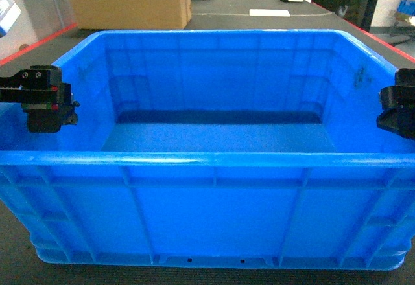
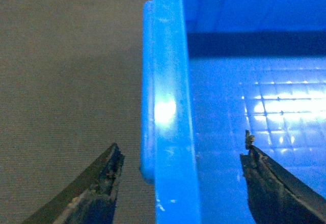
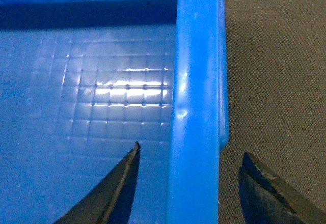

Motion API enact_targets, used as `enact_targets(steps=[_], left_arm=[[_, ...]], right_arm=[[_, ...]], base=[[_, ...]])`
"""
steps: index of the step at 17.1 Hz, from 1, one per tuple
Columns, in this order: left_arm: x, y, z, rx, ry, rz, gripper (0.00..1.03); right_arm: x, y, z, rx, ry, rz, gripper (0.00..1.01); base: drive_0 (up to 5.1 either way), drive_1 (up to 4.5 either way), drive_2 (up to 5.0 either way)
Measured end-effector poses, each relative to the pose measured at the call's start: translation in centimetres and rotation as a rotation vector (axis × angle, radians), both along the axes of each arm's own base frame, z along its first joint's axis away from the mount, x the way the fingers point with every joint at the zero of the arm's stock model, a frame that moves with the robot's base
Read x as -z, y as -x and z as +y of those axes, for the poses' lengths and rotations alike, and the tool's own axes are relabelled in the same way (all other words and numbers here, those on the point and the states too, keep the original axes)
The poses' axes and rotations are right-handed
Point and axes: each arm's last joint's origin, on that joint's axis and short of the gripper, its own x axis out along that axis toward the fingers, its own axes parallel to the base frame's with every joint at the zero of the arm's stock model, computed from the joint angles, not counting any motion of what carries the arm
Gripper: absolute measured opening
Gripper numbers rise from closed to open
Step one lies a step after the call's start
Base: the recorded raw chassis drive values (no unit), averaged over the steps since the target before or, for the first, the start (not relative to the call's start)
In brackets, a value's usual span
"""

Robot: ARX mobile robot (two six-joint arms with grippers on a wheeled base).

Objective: Place box next to blue box on left shelf

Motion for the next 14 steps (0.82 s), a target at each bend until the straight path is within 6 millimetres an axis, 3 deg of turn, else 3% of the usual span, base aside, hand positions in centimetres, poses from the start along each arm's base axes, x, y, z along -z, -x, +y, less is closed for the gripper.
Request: enact_targets(steps=[3, 5, 9, 12, 14], left_arm=[[-0.1, 0.0, -0.2, -0.011, -0.015, 0.036, 0.33], [-0.3, 0.0, -0.1, -0.030, -0.016, 0.023, 0.20], [-1.1, 1.6, -0.6, -0.053, 0.021, -0.099, 0.18], [-6.5, 3.8, -0.7, -0.087, 0.058, -0.351, 0.17], [-8.1, 4.7, -0.7, -0.087, 0.065, -0.423, 0.17]], right_arm=[[0.0, 0.1, 0.3, -0.013, 0.022, 0.000, 0.22], [-0.2, 0.2, 0.5, -0.013, 0.025, -0.015, 0.08], [-1.5, 2.2, 1.5, 0.007, 0.045, -0.140, 0.08], [-6.2, 4.1, 2.1, 0.029, 0.029, -0.367, 0.08], [-7.6, 4.9, 2.2, 0.039, 0.028, -0.433, 0.08]], base=[[0.0, 0.00, 0.0], [0.0, 0.00, 0.0], [0.0, 0.00, 0.0], [0.0, 0.00, 0.0], [0.0, 0.00, 0.0]])
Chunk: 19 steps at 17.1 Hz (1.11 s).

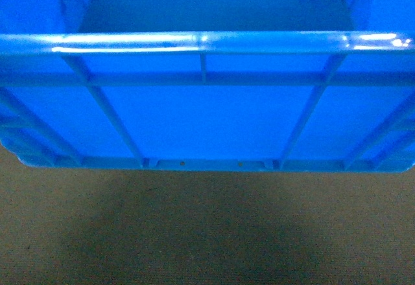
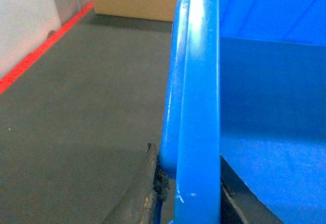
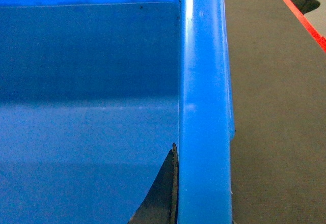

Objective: Place box next to blue box on left shelf

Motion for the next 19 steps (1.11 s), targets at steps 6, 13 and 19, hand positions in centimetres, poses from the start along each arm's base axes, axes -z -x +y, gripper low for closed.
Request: enact_targets(steps=[6, 13, 19], left_arm=[[-1.6, 2.4, -0.1, 0.007, -0.009, -0.087, 0.17], [-1.5, 2.5, -0.1, 0.007, -0.014, -0.080, 0.17], [-1.5, 2.5, -0.1, 0.006, -0.015, -0.079, 0.17]], right_arm=[[-1.3, 1.7, -0.4, -0.002, 0.001, -0.102, 0.08], [-1.2, 1.7, -0.4, -0.004, 0.002, -0.097, 0.08], [-1.2, 1.7, -0.3, -0.008, 0.003, -0.096, 0.08]], base=[[0.0, 0.00, 0.0], [-0.2, -0.17, -0.2], [-2.0, -1.98, -2.0]])
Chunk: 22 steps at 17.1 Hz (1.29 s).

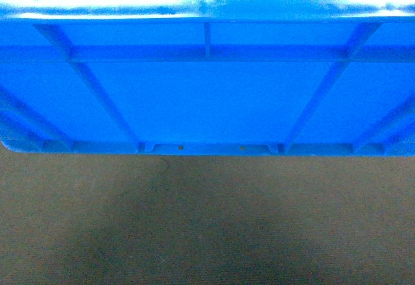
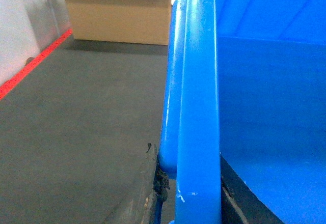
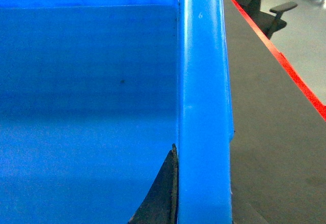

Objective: Place box next to blue box on left shelf

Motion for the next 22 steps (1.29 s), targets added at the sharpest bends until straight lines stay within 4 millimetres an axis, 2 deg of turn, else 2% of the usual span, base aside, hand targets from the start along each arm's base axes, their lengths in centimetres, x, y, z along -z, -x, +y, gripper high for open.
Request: enact_targets(steps=[22], left_arm=[[0.00, 0.00, 0.00, 0.001, 0.000, 0.000, 0.17]], right_arm=[[-0.01, 0.01, -0.01, 0.003, 0.001, 0.000, 0.08]], base=[[-1.6, -1.56, -1.6]])
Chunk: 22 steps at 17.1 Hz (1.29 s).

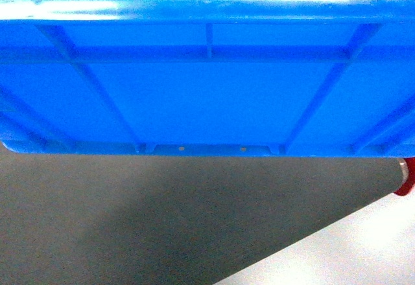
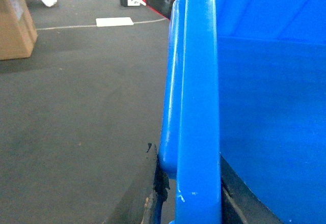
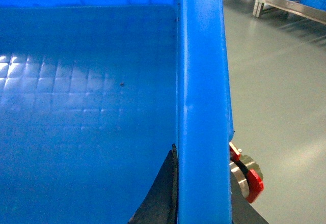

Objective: Place box next to blue box on left shelf

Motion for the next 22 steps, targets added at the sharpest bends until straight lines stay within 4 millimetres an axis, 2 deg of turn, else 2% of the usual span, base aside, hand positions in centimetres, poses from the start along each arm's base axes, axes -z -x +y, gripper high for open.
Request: enact_targets(steps=[22], left_arm=[[0.00, 0.00, 0.00, 0.000, 0.000, 0.000, 0.17]], right_arm=[[0.00, 0.00, 0.00, 0.000, 0.000, 0.000, 0.08]], base=[[-1.6, -1.56, -1.6]])
